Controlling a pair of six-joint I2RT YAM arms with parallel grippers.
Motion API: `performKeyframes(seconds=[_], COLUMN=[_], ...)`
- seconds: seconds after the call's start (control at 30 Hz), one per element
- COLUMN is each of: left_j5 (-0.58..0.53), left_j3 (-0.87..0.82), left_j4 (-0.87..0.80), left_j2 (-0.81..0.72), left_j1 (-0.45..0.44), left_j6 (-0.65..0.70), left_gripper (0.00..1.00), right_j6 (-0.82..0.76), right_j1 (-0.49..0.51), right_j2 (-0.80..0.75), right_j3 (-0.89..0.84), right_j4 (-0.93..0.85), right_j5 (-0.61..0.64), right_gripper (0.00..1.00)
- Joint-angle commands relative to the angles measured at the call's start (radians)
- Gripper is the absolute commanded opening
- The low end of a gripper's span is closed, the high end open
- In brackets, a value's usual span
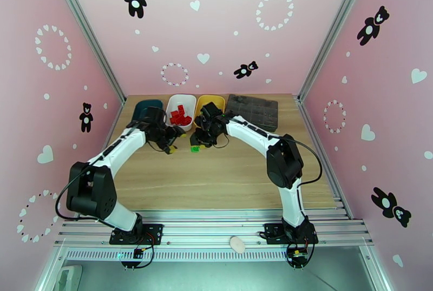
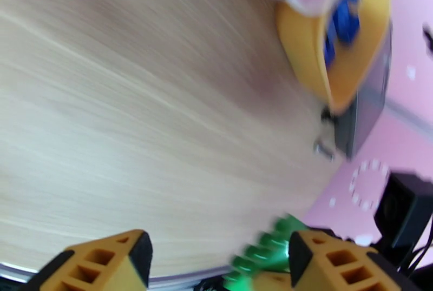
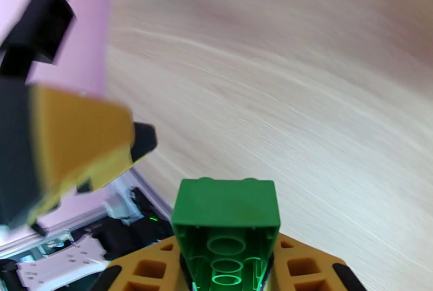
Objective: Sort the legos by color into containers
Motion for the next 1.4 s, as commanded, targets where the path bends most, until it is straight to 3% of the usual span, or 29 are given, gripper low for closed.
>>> performKeyframes(seconds=[0.0,0.23,0.47,0.6,0.73,0.93,1.1,1.17,1.27,1.37], left_j5=[-0.115,-0.184,-0.161,-0.144,-0.103,0.018,0.035,0.040,0.054,0.069], left_j3=[0.003,0.021,0.005,-0.014,-0.016,-0.096,-0.207,-0.252,-0.330,-0.422], left_j4=[-0.107,-0.135,-0.113,-0.115,-0.113,-0.023,0.017,0.040,0.103,0.200], left_j2=[-0.078,-0.060,-0.032,-0.043,-0.027,-0.030,-0.093,-0.125,-0.188,-0.282], left_j1=[0.112,0.199,0.256,0.335,0.353,0.347,0.318,0.300,0.245,0.175], left_j6=[0.033,0.061,0.061,0.071,0.106,0.108,0.123,0.114,0.079,0.009], left_gripper=[0.73,0.73,0.73,0.72,0.72,0.69,0.63,0.62,0.61,0.61], right_j6=[0.090,0.223,0.416,0.553,0.604,0.565,0.314,0.216,0.236,0.259], right_j1=[-0.004,0.022,0.045,0.050,0.057,0.065,0.070,0.071,0.069,0.064], right_j2=[0.081,0.266,0.488,0.599,0.672,0.682,0.574,0.477,0.324,0.279], right_j3=[0.045,0.260,0.573,0.691,0.783,0.788,0.760,0.648,0.409,0.354], right_j4=[0.099,0.249,0.381,0.516,0.568,0.503,0.124,0.033,0.103,0.061], right_j5=[-0.092,-0.168,-0.191,-0.183,-0.173,-0.187,-0.148,-0.094,-0.061,-0.045], right_gripper=[0.27,0.27,0.28,0.31,0.31,0.30,0.24,0.23,0.24,0.24])
